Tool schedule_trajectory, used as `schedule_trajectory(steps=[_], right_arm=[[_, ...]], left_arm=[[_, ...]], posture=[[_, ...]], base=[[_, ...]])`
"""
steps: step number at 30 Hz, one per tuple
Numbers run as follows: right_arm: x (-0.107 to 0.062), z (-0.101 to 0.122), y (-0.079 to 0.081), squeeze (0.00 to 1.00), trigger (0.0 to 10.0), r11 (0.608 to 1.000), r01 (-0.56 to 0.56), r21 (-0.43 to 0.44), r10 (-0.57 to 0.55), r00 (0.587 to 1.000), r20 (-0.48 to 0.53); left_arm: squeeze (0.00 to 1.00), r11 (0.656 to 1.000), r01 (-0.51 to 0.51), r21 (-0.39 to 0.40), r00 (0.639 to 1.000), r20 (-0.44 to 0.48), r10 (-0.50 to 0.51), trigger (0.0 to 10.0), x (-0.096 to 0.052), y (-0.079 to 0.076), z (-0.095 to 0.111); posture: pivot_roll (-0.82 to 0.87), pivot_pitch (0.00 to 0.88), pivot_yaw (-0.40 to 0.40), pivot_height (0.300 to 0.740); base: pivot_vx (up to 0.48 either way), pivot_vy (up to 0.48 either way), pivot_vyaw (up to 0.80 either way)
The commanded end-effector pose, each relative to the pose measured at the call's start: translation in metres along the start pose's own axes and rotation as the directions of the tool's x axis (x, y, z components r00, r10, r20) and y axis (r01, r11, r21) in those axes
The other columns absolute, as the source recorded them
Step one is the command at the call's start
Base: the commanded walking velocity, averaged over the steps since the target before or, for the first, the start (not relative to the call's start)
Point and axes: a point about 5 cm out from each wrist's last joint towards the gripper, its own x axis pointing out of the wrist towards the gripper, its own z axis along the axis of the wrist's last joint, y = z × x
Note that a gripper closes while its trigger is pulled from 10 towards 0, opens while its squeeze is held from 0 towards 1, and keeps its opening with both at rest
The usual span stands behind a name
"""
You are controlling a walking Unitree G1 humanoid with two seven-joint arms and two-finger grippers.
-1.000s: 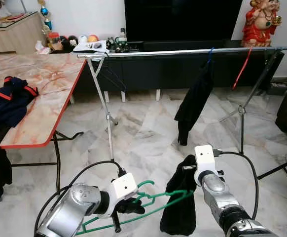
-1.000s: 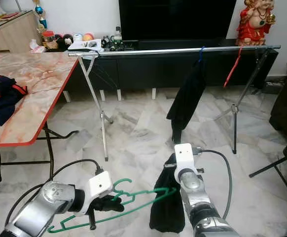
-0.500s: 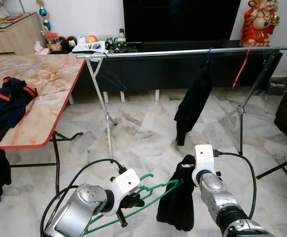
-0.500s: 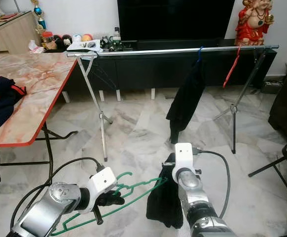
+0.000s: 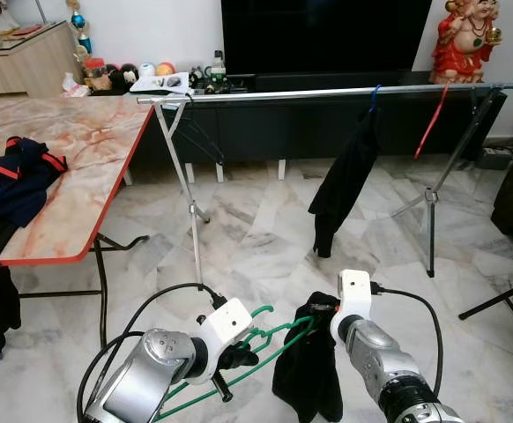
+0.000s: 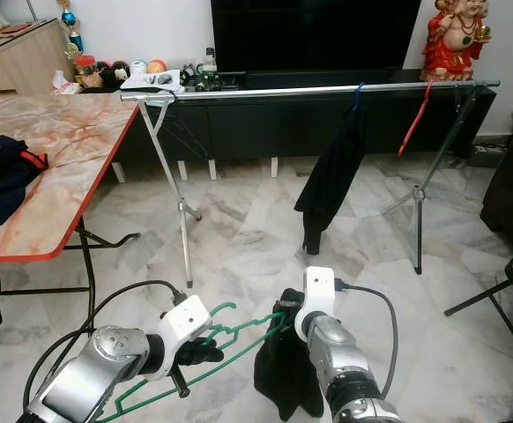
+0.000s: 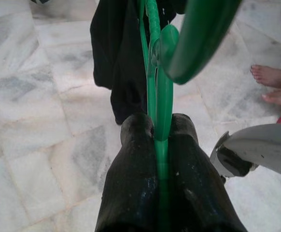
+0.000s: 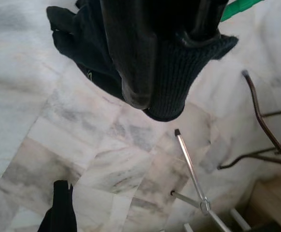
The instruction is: Hang hanger
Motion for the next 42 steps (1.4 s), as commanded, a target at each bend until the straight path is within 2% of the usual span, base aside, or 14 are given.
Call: schedule_trajectory(steps=[1, 2, 4, 7, 9, 11, 13, 15, 22, 24, 33, 39, 42], right_arm=[[-0.002, 0.009, 0.003, 0.00, 10.0, 0.999, 0.001, 0.043, -0.002, 0.999, 0.040], [-0.002, 0.009, 0.003, 0.00, 10.0, 0.999, 0.001, 0.043, -0.002, 0.999, 0.040], [-0.003, 0.010, -0.003, 0.00, 10.0, 0.996, 0.068, 0.056, -0.071, 0.996, 0.056], [-0.004, 0.009, -0.012, 0.00, 10.0, 0.980, 0.140, 0.140, -0.148, 0.988, 0.049], [-0.004, 0.009, -0.012, 0.00, 10.0, 0.979, 0.136, 0.149, -0.145, 0.988, 0.053], [-0.003, 0.013, -0.004, 0.00, 10.0, 0.979, 0.073, 0.191, -0.091, 0.992, 0.086], [-0.004, 0.012, 0.008, 0.00, 10.0, 0.983, -0.026, 0.182, 0.011, 0.996, 0.085], [-0.005, 0.012, 0.014, 0.00, 10.0, 0.982, -0.070, 0.174, 0.056, 0.995, 0.087], [-0.010, 0.022, 0.025, 0.00, 10.0, 0.965, -0.169, 0.198, 0.147, 0.982, 0.119], [-0.014, 0.025, 0.024, 0.00, 10.0, 0.965, -0.168, 0.201, 0.143, 0.981, 0.134], [-0.031, 0.012, 0.004, 0.00, 10.0, 0.977, -0.054, 0.208, 0.033, 0.994, 0.107], [-0.037, 0.009, -0.007, 0.00, 10.0, 0.975, 0.018, 0.221, -0.039, 0.995, 0.094], [-0.038, 0.012, -0.012, 0.00, 10.0, 0.981, 0.079, 0.177, -0.097, 0.990, 0.100]], left_arm=[[0.00, 1.000, -0.012, -0.003, 1.000, 0.024, 0.013, 10.0, -0.003, 0.003, 0.007], [0.00, 1.000, -0.012, -0.003, 1.000, 0.024, 0.013, 10.0, -0.003, 0.003, 0.007], [0.00, 1.000, 0.007, 0.007, 1.000, 0.026, -0.007, 10.0, -0.003, 0.001, 0.009], [0.00, 0.999, 0.044, 0.016, 0.999, 0.029, -0.044, 10.0, -0.005, -0.002, 0.011], [0.00, 0.998, 0.052, 0.019, 0.998, 0.030, -0.052, 10.0, -0.005, -0.004, 0.012], [0.00, 0.998, 0.068, 0.016, 0.997, 0.040, -0.068, 10.0, -0.005, -0.006, 0.015], [0.00, 0.997, 0.070, 0.013, 0.997, 0.041, -0.071, 10.0, -0.004, -0.008, 0.017], [0.00, 0.998, 0.069, 0.011, 0.997, 0.038, -0.070, 10.0, -0.004, -0.008, 0.016], [0.00, 0.997, 0.071, -0.010, 0.997, 0.025, -0.071, 10.0, -0.004, -0.008, 0.016], [0.00, 0.998, 0.049, -0.027, 0.999, 0.017, -0.049, 10.0, -0.004, -0.006, 0.015], [0.00, 0.990, -0.114, -0.081, 0.993, -0.009, 0.114, 10.0, -0.001, 0.014, 0.012], [0.00, 0.988, -0.128, -0.085, 0.992, -0.009, 0.128, 10.0, -0.001, 0.016, 0.014], [0.00, 0.986, -0.141, -0.086, 0.990, -0.009, 0.140, 10.0, 0.000, 0.016, 0.013]], posture=[[0.11, 0.016, 0.019, 0.740], [0.11, 0.016, 0.019, 0.740], [0.12, 0.017, 0.021, 0.740], [0.12, 0.017, 0.021, 0.740], [0.12, 0.017, 0.021, 0.740], [0.12, 0.017, 0.021, 0.740], [0.12, 0.017, 0.019, 0.740], [0.12, 0.017, 0.019, 0.740], [0.12, 0.018, 0.019, 0.740], [0.12, 0.018, 0.019, 0.740], [0.11, 0.019, 0.018, 0.740], [0.10, 0.018, 0.018, 0.740], [0.10, 0.017, 0.017, 0.740]], base=[[0.000, 0.000, 0.00], [0.000, 0.000, 0.00], [0.000, 0.000, 0.00], [0.000, 0.000, 0.00], [0.000, 0.000, 0.00], [0.000, 0.000, 0.00], [0.000, 0.000, 0.00], [0.000, 0.000, 0.00], [0.000, 0.000, 0.00], [0.000, 0.000, 0.00], [0.000, 0.000, 0.00], [0.000, 0.000, 0.00], [0.000, 0.000, 0.00]])
